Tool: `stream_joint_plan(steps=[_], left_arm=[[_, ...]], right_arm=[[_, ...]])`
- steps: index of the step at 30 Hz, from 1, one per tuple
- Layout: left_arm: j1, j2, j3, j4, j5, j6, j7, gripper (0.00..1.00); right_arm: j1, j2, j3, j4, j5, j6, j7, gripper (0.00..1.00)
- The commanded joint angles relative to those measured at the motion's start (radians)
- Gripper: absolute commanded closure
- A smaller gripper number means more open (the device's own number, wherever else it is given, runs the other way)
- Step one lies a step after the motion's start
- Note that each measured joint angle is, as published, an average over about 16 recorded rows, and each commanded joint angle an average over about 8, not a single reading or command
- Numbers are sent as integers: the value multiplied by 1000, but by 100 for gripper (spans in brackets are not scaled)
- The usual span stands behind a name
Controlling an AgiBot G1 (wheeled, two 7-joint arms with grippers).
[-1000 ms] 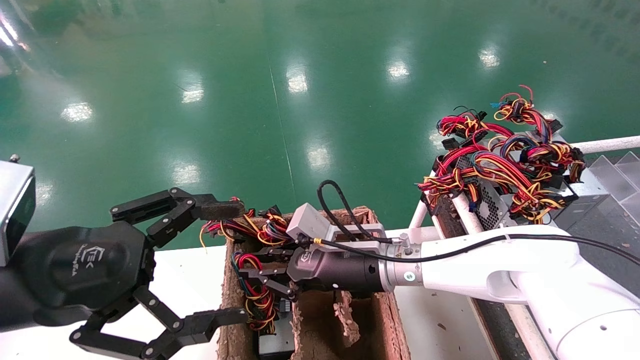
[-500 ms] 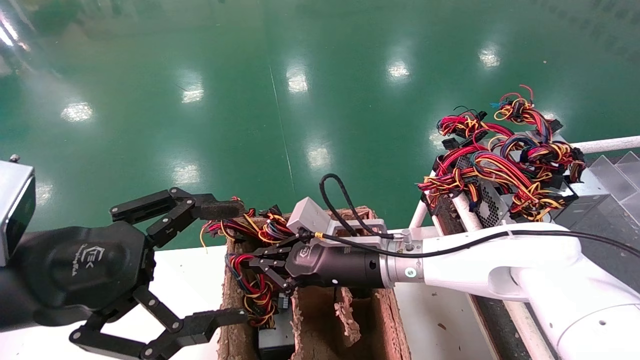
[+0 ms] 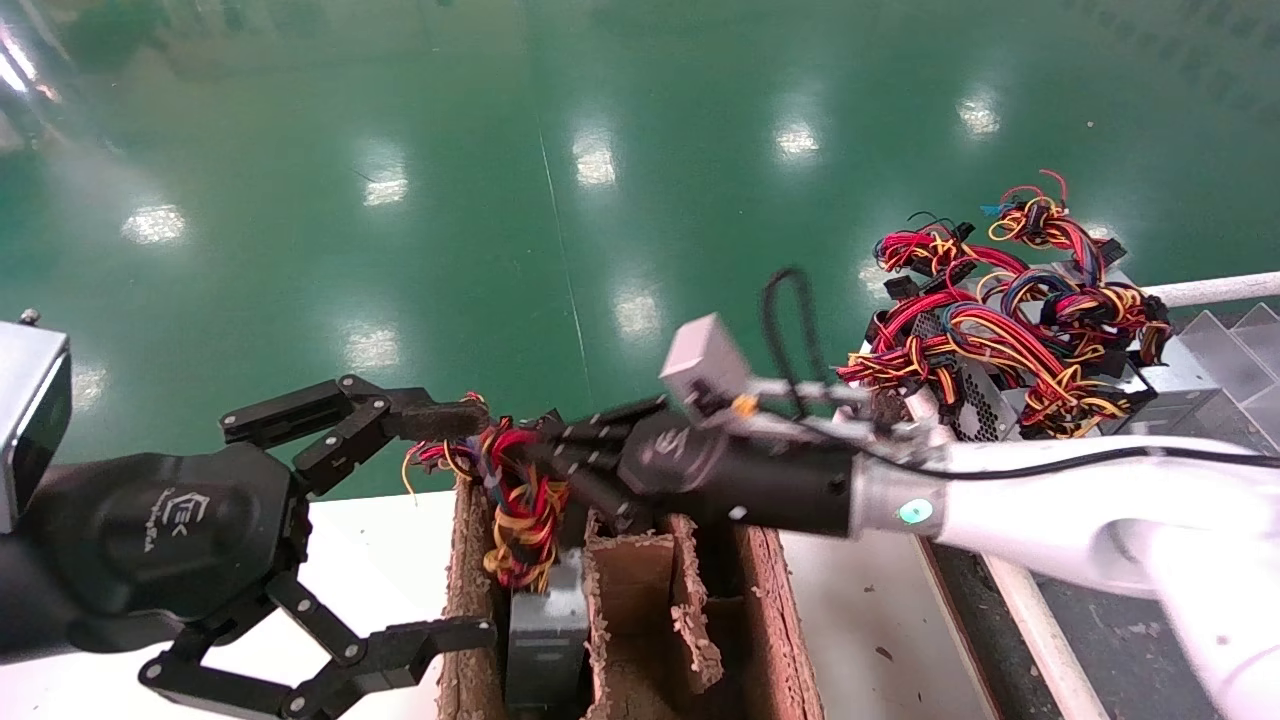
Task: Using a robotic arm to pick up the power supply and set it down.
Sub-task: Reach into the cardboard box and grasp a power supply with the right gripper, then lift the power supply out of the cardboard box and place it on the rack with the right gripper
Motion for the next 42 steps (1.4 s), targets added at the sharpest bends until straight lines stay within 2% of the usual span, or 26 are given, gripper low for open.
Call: stream_joint_plan(steps=[1, 11, 19, 24, 32, 42], left_arm=[[0, 0, 0, 0, 0, 0, 0, 0], [0, 0, 0, 0, 0, 0, 0, 0], [0, 0, 0, 0, 0, 0, 0, 0], [0, 0, 0, 0, 0, 0, 0, 0], [0, 0, 0, 0, 0, 0, 0, 0], [0, 0, 1, 0, 0, 0, 0, 0]], right_arm=[[-1, 21, 14, 16, 19, -9, 5, 100], [0, 187, 132, 206, 179, -26, 116, 100], [67, 330, 209, 280, 239, 4, 184, 100], [133, 434, 235, 271, 214, 33, 186, 100], [235, 602, 248, 235, 113, 100, 158, 100], [317, 792, 256, 179, 14, 147, 143, 100]])
